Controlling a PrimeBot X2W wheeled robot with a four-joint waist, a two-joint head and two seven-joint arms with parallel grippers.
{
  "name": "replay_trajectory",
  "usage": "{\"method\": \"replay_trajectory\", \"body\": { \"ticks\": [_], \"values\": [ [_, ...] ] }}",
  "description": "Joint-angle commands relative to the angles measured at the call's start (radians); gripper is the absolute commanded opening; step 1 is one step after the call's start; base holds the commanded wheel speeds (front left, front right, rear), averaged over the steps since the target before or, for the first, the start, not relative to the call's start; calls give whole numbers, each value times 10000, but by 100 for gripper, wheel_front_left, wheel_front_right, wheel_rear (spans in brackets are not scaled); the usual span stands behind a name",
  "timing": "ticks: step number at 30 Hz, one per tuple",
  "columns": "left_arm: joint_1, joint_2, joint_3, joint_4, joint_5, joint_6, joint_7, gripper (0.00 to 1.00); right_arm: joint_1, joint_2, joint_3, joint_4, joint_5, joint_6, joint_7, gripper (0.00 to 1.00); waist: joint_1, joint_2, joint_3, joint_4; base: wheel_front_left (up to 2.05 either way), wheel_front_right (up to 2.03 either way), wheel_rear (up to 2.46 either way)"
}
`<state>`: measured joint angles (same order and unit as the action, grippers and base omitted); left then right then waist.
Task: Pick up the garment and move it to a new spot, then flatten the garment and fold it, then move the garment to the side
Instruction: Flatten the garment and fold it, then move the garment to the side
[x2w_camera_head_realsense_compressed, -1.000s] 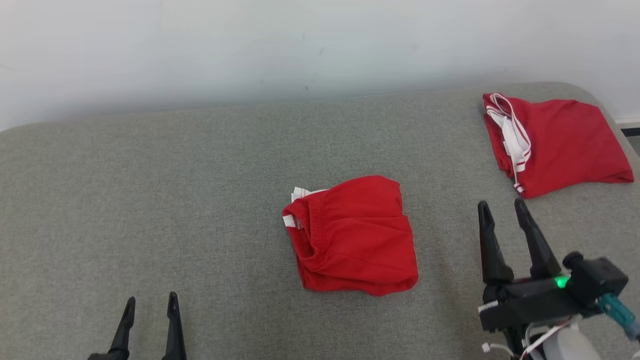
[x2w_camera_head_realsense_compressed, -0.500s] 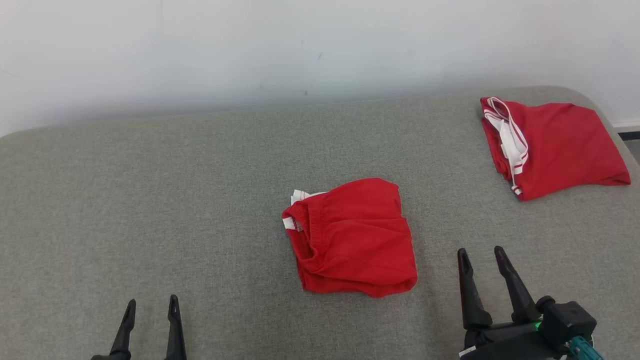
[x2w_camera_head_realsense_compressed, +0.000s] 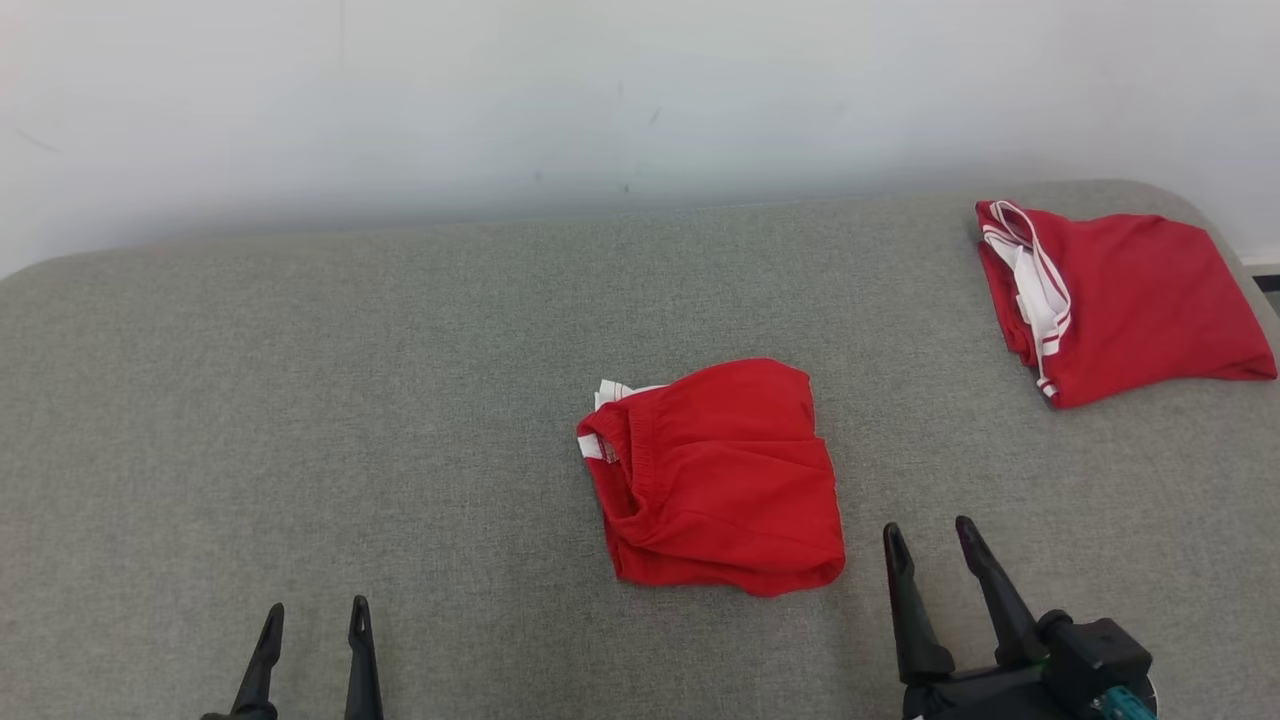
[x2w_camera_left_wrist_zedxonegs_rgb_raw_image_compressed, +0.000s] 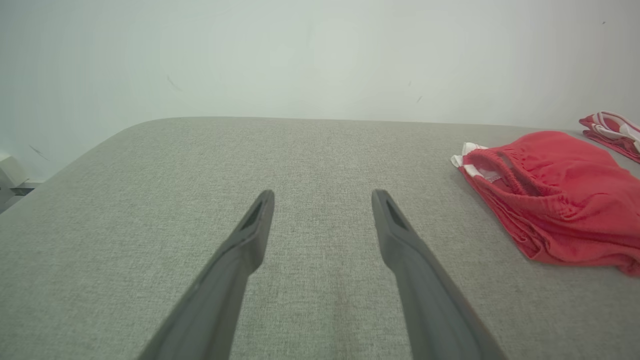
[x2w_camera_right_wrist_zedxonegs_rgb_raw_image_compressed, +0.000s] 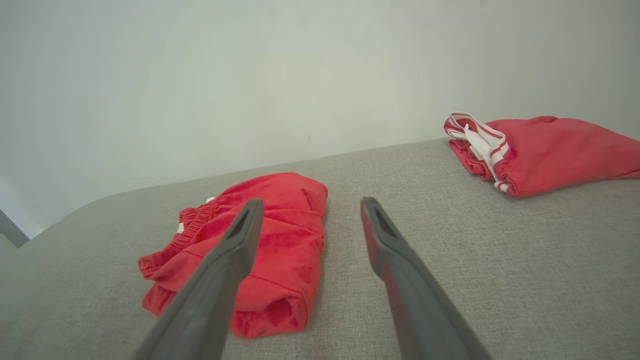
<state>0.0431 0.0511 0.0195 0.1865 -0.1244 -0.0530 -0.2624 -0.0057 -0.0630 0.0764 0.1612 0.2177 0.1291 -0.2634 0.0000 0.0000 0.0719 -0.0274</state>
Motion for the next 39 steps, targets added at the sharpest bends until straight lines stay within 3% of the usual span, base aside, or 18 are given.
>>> {"method": "replay_trajectory", "body": {
  "ticks": [1, 39],
  "values": [
    [140, -13, -4, 28, 5, -9, -31, 100, -3, 35, 53, 41, -114, 18, -7, 100, 0, 0, 3, 8, 0, 0, 0],
    [253, -14, -47, -23, 49, 88, -31, 100, 33, 110, 191, 269, -279, 19, -7, 100, 0, 0, -34, 112, 0, 0, 0]
  ]
}}
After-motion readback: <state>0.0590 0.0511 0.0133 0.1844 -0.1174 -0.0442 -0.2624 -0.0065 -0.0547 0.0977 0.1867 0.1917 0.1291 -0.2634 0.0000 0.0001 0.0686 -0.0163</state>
